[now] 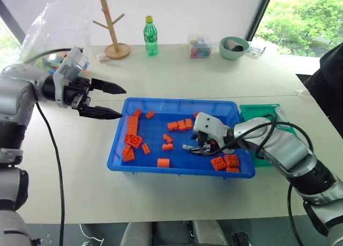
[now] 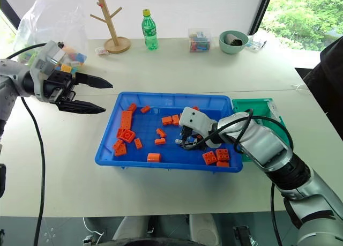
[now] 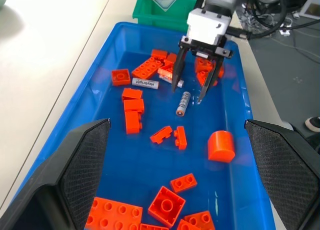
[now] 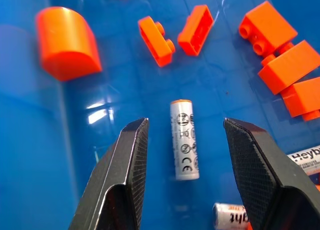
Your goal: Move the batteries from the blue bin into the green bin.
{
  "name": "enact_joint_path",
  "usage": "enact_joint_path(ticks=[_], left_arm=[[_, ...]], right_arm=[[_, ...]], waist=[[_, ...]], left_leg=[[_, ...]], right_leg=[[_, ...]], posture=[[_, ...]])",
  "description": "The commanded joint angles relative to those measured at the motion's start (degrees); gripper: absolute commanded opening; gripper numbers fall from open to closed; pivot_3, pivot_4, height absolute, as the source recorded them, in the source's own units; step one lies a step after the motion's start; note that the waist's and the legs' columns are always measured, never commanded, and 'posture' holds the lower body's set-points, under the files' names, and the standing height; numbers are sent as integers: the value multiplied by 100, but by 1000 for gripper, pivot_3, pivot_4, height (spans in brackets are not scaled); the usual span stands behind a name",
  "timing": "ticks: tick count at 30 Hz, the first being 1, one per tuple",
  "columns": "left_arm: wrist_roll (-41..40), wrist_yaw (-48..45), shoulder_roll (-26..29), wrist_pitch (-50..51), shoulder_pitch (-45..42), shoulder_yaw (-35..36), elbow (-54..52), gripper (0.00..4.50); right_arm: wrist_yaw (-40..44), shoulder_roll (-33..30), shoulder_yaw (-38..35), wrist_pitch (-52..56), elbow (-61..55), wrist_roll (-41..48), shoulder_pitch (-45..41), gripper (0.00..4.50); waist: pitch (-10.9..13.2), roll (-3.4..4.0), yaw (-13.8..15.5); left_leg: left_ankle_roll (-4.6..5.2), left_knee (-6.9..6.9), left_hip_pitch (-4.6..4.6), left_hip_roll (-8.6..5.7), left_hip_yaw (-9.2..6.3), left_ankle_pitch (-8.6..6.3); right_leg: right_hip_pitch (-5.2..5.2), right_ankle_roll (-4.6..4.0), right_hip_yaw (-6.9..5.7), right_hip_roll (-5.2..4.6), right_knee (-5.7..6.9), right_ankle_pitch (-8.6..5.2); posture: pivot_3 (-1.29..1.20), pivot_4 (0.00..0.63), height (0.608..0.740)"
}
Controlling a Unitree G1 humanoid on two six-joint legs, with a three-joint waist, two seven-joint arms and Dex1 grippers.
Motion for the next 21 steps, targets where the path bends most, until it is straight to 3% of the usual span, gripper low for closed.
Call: enact_joint_path(ticks=[1,6,9,12,17,21], left_arm=[[-74,-20,111,14,-28,180,-143,4500],[-97,-20,127,35,2,180,-192,4500],[-78,-20,114,25,-7,180,-178,4500],[-74,-20,115,24,-25,177,-163,4500],[-59,-20,94,2,-81,143,-98,4500],[-85,-20,74,14,-80,115,-119,4500]], right_arm=[[8,107,54,-119,-68,-99,44,2412],[-43,260,138,-237,154,-295,123,2412],[-52,323,85,-275,246,-337,177,1620],[-32,329,61,-264,206,-358,219,144],[0,471,-195,94,-49,-54,167,68],[-94,693,-868,692,-272,379,-314,68]], waist=[[0,0,0],[0,0,-3],[0,0,0],[0,0,-4],[0,0,-4],[0,1,-10]], left_leg=[[0,0,0,0,0,0],[0,1,0,0,0,0],[0,1,0,0,-1,0],[0,1,0,0,0,0],[0,1,0,0,-1,0],[0,1,0,0,-1,0]], right_leg=[[0,0,0,0,0,0],[0,0,0,0,0,0],[0,0,0,0,1,0],[0,0,0,0,1,0],[0,0,0,1,2,0],[-1,0,0,1,4,0]], posture=[[0,150,736],[0,150,736],[0,150,736],[0,150,736],[0,150,736],[0,150,736]])
